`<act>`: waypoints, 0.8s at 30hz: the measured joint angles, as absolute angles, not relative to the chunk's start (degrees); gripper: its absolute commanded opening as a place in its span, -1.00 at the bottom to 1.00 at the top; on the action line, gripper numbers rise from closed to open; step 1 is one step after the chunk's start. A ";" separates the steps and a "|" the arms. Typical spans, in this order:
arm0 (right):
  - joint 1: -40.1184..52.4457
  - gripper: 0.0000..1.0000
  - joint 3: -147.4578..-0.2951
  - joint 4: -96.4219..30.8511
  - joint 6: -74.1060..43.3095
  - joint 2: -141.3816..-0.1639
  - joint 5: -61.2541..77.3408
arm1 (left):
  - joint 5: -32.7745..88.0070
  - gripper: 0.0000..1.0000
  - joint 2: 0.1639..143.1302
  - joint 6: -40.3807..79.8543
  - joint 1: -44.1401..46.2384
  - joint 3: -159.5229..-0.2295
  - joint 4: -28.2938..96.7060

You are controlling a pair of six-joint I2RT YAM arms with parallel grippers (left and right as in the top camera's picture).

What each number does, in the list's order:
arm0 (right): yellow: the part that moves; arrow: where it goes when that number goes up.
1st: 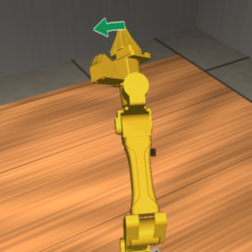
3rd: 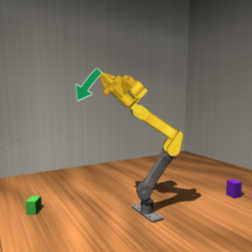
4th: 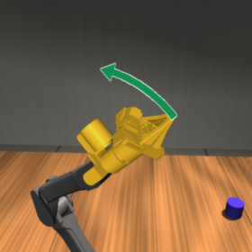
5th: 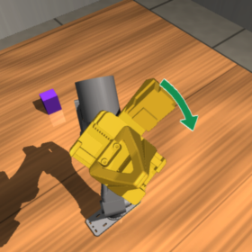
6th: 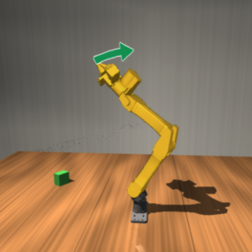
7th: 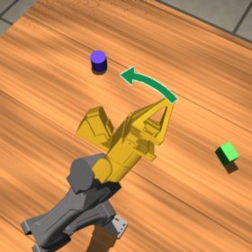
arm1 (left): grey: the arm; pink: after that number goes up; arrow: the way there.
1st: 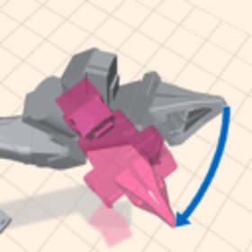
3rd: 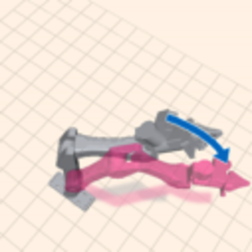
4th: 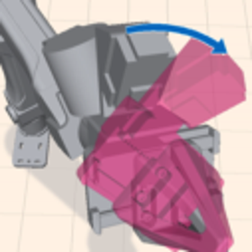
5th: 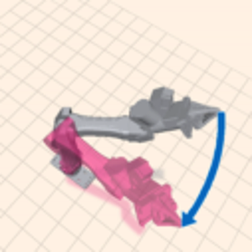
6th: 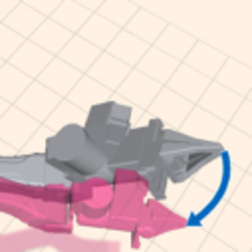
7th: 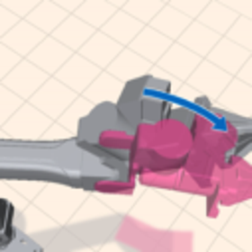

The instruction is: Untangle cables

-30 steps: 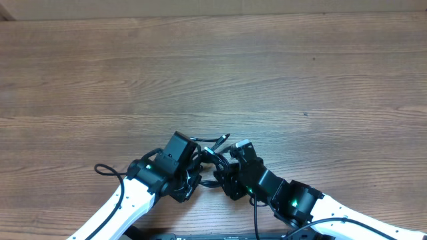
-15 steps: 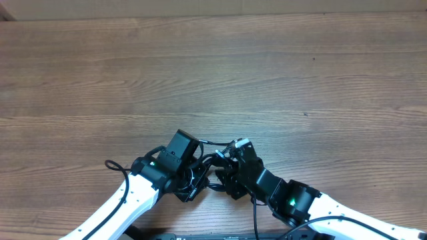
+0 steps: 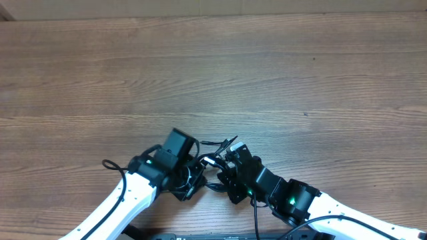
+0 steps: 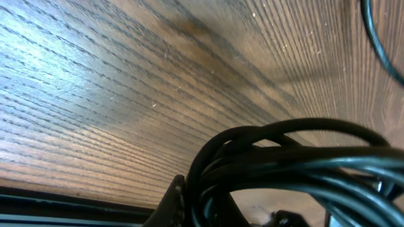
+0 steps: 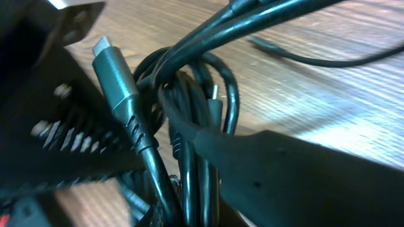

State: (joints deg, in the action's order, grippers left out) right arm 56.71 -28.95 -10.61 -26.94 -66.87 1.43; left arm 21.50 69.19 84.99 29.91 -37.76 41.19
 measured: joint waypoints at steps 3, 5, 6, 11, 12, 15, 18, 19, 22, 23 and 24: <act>56.49 -0.92 -29.26 -10.72 -26.79 -66.72 5.06 | 23.05 -0.92 69.19 83.42 26.79 -37.76 41.63; 56.27 -0.92 -29.34 -10.81 -26.26 -66.39 7.94 | 24.16 -0.91 69.19 82.83 25.28 -37.76 41.98; 56.16 -0.92 -29.39 -11.03 -25.96 -66.22 9.04 | 24.80 -0.91 69.19 82.43 24.53 -37.76 42.11; 55.81 -0.92 -29.74 -12.32 -24.56 -65.73 14.79 | 26.85 -0.82 69.19 81.78 22.33 -37.76 42.59; 55.75 -0.92 -29.74 -12.40 -24.34 -65.73 15.66 | 27.14 -0.72 69.19 81.76 22.02 -37.76 42.68; 55.46 -0.92 -29.71 -12.25 -23.90 -65.73 18.96 | 27.92 -0.50 69.19 80.66 21.19 -37.74 41.87; 55.24 -0.92 -29.65 -12.40 -23.75 -65.73 19.97 | 28.91 -0.79 69.23 72.16 20.12 -37.15 34.15; 55.27 -0.92 -29.50 -12.82 -23.70 -65.73 21.43 | 28.88 -0.91 69.30 67.68 19.66 -37.15 29.89; 56.88 -0.92 -28.53 -12.88 -23.29 -65.73 27.92 | 31.27 -0.91 69.25 53.93 17.87 -38.33 23.00; 57.30 -0.92 -28.49 -12.80 -23.14 -65.73 29.65 | 32.16 -0.91 69.25 49.52 17.76 -38.63 22.59; 57.36 -0.92 -28.49 -12.60 -23.09 -65.73 30.72 | 32.86 -0.92 69.25 46.26 17.78 -38.68 22.61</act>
